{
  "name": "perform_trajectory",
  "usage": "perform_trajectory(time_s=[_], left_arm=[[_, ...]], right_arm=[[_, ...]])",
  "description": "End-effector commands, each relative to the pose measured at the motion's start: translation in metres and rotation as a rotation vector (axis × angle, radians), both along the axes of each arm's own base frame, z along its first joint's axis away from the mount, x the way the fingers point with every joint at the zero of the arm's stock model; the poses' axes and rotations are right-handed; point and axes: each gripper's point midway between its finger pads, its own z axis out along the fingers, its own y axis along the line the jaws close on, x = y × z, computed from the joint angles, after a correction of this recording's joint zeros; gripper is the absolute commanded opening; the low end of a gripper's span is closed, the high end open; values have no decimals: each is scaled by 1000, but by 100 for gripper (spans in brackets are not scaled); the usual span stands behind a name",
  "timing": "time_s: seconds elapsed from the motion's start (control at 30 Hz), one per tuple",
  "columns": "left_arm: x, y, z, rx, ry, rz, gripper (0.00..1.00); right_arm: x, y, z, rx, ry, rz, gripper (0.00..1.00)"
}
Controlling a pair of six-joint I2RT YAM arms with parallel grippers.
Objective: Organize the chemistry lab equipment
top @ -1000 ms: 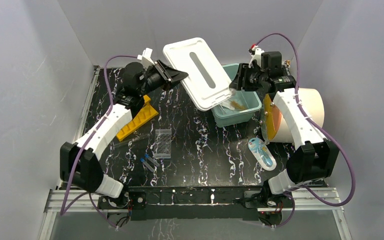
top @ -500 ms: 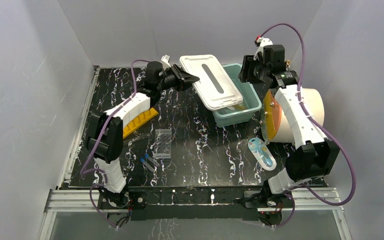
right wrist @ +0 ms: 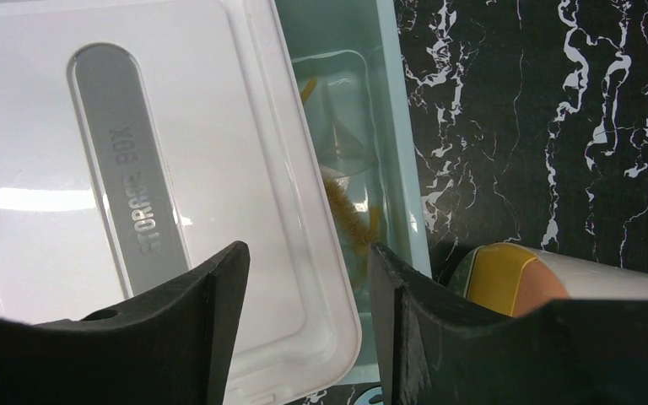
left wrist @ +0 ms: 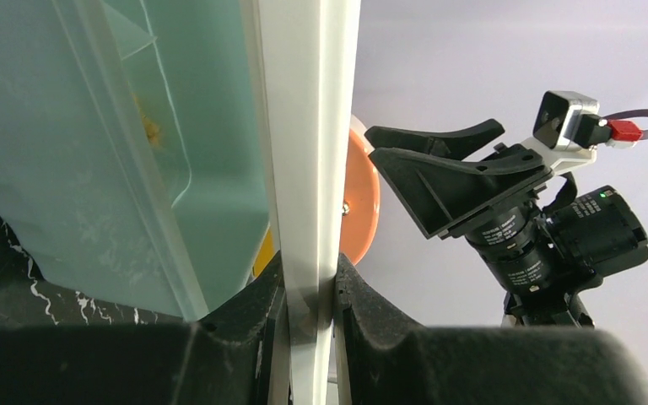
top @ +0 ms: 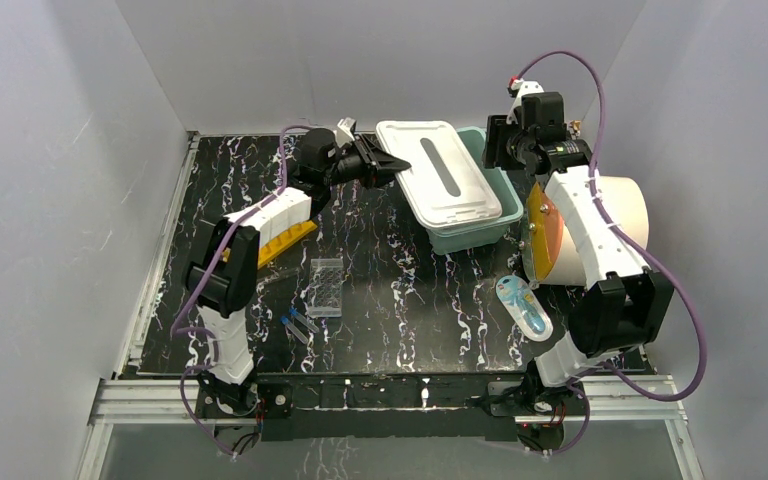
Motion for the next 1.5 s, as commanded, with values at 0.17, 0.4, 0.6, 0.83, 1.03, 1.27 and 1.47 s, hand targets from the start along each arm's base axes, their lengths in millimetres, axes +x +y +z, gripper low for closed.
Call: perform_trajectory(time_s=[0.17,0.4,0.6,0.83,1.03,1.27,1.47], left_arm=[[-9,-7,-14,56,49,-88,24],[1,-13,-26,108,29,-113,33],[2,-22,-39,183,29,-136,38],[6,-22,-46,229,36,-135,45],[12,-23,-49,250,19,-140,48],[20,-27,-56,257,24,-144,49],[25,-28,-54,257,6,-139,53]], right_arm=[[8,-7,-3,-35,-10,-20,63],[10,-7,-14,-53,11,-11,65],[16,-9,-38,-98,56,3,67],[27,-21,-52,-162,84,-47,67],[31,-27,-63,-197,118,-70,63],[32,-36,-71,-236,138,-101,55],[32,-57,-67,-305,131,-209,49]])
